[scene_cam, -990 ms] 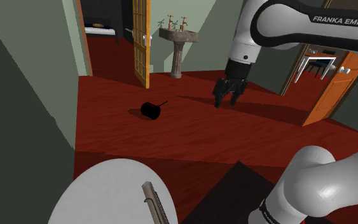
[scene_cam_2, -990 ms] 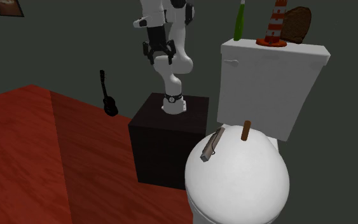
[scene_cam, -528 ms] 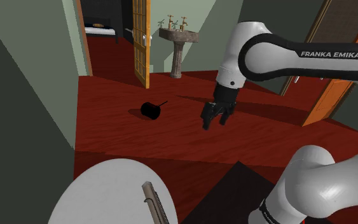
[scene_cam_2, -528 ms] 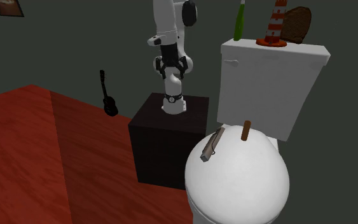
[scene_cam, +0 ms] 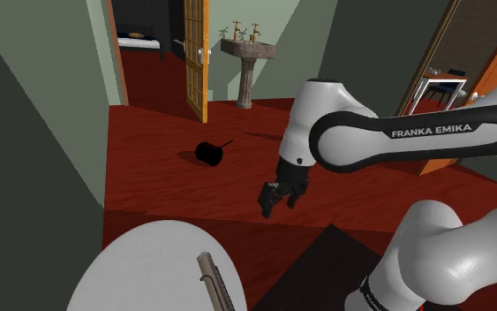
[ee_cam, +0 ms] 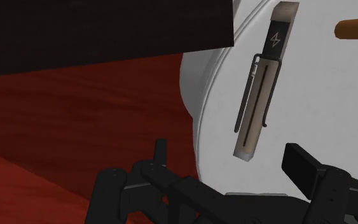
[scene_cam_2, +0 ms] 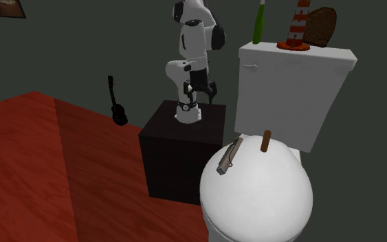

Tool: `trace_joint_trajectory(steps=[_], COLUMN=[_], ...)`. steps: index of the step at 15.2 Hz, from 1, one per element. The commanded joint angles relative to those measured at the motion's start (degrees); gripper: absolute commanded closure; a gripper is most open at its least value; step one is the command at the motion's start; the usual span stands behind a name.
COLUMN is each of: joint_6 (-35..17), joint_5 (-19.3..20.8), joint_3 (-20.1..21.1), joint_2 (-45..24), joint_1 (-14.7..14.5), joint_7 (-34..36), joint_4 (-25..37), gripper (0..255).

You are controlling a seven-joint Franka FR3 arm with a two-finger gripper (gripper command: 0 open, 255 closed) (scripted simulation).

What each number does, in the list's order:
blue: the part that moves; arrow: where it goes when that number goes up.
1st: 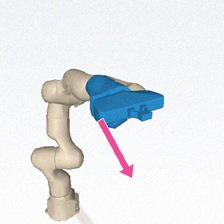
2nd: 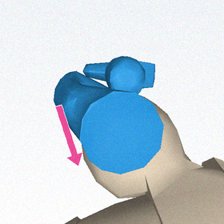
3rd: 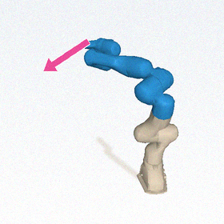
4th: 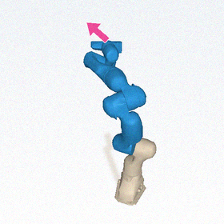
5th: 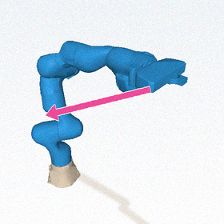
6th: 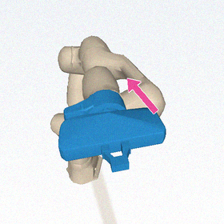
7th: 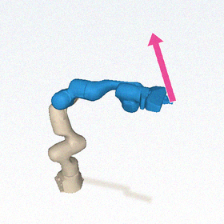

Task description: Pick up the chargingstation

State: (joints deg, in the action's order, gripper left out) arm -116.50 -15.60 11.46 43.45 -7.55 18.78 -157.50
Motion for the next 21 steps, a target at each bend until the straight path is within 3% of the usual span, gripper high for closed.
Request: trace_joint_trajectory(steps=[1,9,14,17,18,20,21], joint_6=[-4.59,-23.68,-36.59,-44.24,-46.68,-51.04,-51.57], joint_5=[-1.76,-8.01,-8.26,-3.48,0.0,11.23,12.98], joint_3=[2.19,11.39,17.58,21.38,22.35,21.86,20.91], joint_2=[-2.42,-16.46,-29.46,-38.36,-41.5,-47.96,-48.85], joint_1=[-1.18,-5.47,-5.86,-4.34,-3.6,-3.49,-4.3], joint_7=[1.4,7.04,12.03,17.98,21.26,30.9,32.4], joint_4=[-1.64,-4.99,-3.8,-2.13,-1.46,0.16,0.45], gripper=[0,0,0,0,0,0,0])
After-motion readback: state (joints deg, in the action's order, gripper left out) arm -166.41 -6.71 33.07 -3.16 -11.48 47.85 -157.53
